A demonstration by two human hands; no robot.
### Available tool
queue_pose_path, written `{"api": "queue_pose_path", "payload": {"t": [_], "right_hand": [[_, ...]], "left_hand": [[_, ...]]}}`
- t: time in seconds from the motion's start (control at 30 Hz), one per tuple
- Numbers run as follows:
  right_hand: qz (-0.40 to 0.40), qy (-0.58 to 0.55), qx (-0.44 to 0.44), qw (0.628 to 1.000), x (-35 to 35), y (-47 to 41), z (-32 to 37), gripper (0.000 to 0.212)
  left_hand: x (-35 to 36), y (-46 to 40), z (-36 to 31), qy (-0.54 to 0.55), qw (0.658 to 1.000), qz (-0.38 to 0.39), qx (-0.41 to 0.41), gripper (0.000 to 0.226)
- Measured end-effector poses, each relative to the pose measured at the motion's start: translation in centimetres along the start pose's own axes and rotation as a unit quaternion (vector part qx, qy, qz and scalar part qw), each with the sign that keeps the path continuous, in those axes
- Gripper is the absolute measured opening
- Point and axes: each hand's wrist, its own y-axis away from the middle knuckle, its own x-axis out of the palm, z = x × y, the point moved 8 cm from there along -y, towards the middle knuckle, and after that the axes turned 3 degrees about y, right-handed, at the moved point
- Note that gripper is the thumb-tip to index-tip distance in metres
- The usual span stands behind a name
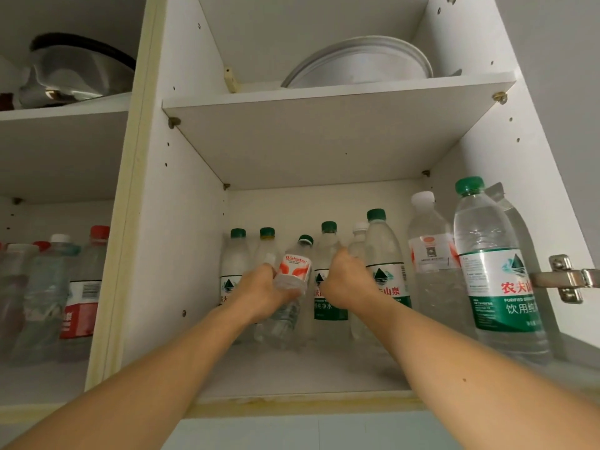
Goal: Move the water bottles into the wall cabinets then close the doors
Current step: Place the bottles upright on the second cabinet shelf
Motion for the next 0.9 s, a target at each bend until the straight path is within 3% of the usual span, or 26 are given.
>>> {"api": "queue_pose_path", "payload": {"t": [0.13,0.23,0.4,0.6,0.9], "right_hand": [[0.018,-0.018,0.013,1.000,0.4,-0.1,-0.3,0.050],[0.024,-0.010,0.020,0.999,0.6,-0.1,-0.5,0.035],[0.041,-0.008,0.025,0.999,0.9,0.0,-0.8,0.031],[0.047,-0.001,0.027,0.999,1.1,-0.1,-1.0,0.032],[0.081,-0.040,0.029,0.995,1.3,-0.1,-1.3,0.047]], "left_hand": [[0.3,0.4,0.2,-0.003,0.999,0.029,0.013,0.062],[0.6,0.7,0.5,-0.002,0.999,0.052,0.009,0.070],[1.3,1.0,0.5,0.024,0.995,0.097,0.002,0.049],[1.8,1.5,0.2,0.077,0.992,0.098,0.004,0.050],[1.8,2.3,-0.8,0.033,0.995,0.082,0.042,0.056]]}}
